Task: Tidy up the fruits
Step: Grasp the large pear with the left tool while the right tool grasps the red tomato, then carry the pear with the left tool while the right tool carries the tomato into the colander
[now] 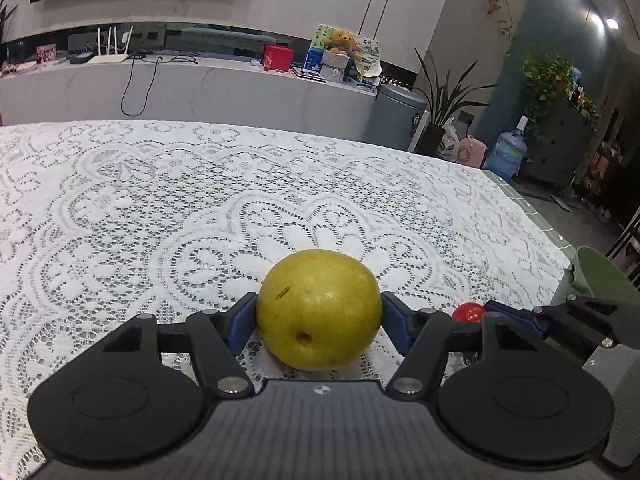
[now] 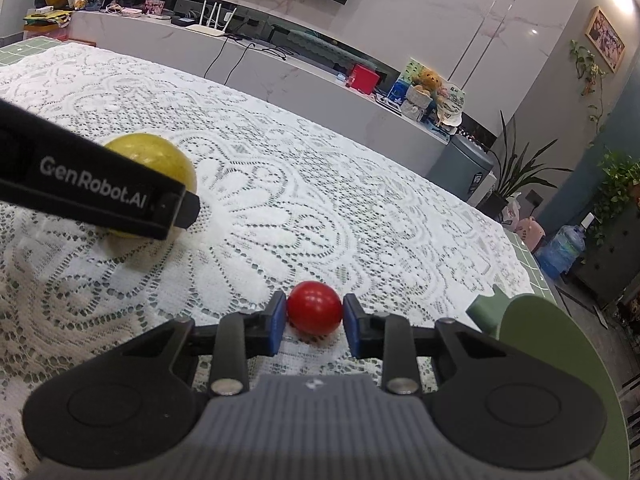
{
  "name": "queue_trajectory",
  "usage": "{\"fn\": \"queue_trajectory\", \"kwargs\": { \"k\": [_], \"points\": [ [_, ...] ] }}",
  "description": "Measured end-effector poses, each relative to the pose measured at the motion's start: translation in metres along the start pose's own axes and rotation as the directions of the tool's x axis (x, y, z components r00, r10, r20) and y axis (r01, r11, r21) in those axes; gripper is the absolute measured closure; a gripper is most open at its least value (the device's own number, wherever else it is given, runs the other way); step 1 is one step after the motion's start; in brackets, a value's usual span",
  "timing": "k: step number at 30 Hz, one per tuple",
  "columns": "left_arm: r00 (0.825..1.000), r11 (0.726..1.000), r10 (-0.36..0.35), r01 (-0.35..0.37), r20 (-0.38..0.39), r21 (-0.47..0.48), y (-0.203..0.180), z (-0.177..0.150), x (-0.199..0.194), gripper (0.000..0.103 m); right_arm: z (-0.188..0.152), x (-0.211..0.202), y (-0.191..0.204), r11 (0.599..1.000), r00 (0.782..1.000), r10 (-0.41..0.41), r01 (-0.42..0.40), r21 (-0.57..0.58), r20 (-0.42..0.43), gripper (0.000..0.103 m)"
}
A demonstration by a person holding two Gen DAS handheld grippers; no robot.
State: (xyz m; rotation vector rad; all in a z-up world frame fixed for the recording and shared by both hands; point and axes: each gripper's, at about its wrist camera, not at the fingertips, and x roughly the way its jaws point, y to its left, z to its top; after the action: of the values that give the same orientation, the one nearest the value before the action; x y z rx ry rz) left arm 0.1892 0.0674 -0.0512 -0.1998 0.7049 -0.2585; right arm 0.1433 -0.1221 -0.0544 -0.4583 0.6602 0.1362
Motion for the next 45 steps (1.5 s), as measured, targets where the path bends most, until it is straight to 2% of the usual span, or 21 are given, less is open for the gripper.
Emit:
{"fn": "queue_trajectory", "kwargs": {
  "k": [13, 22, 26, 31, 37, 45],
  "points": [
    [1.0, 1.0, 0.023, -0.023, 0.004, -0.012, -0.001, -0.005, -0.015, 0.028, 0.006, -0.029, -0.003, 0.999, 0.999, 0.027, -0.027, 0.02, 0.033, 0.076],
    [0.999, 1.0, 0.029, -0.029, 0.025, -0.009, -0.006, -0.013, -0.054, 0.028, 0.007, -0.063, -0.008, 0.994, 0.993, 0.092, -0.096, 0.054, 0.068, 0.076],
    [0.999, 1.0, 0.006, -0.004, 0.04, -0.029, -0.012, -0.015, -0.074, 0.028, 0.006, -0.085, -0.014, 0.989, 0.987, 0.123, -0.13, 0.065, 0.099, 0.076],
    [0.997, 1.0, -0.019, 0.019, 0.074, -0.009, -0.03, -0.013, -0.098, 0.028, 0.0, -0.115, -0.036, 0.982, 0.979, 0.151, -0.165, 0.093, 0.137, 0.076],
    [0.993, 0.996, -0.067, 0.062, 0.098, 0.059, -0.064, -0.009, -0.116, 0.028, -0.014, -0.147, -0.066, 0.983, 0.975, 0.138, -0.157, 0.1, 0.173, 0.076],
    [0.986, 0.978, -0.151, 0.139, 0.066, 0.156, -0.118, -0.001, -0.111, 0.028, -0.035, -0.167, -0.122, 0.983, 0.985, 0.113, -0.13, 0.13, 0.128, 0.076]
  ]
}}
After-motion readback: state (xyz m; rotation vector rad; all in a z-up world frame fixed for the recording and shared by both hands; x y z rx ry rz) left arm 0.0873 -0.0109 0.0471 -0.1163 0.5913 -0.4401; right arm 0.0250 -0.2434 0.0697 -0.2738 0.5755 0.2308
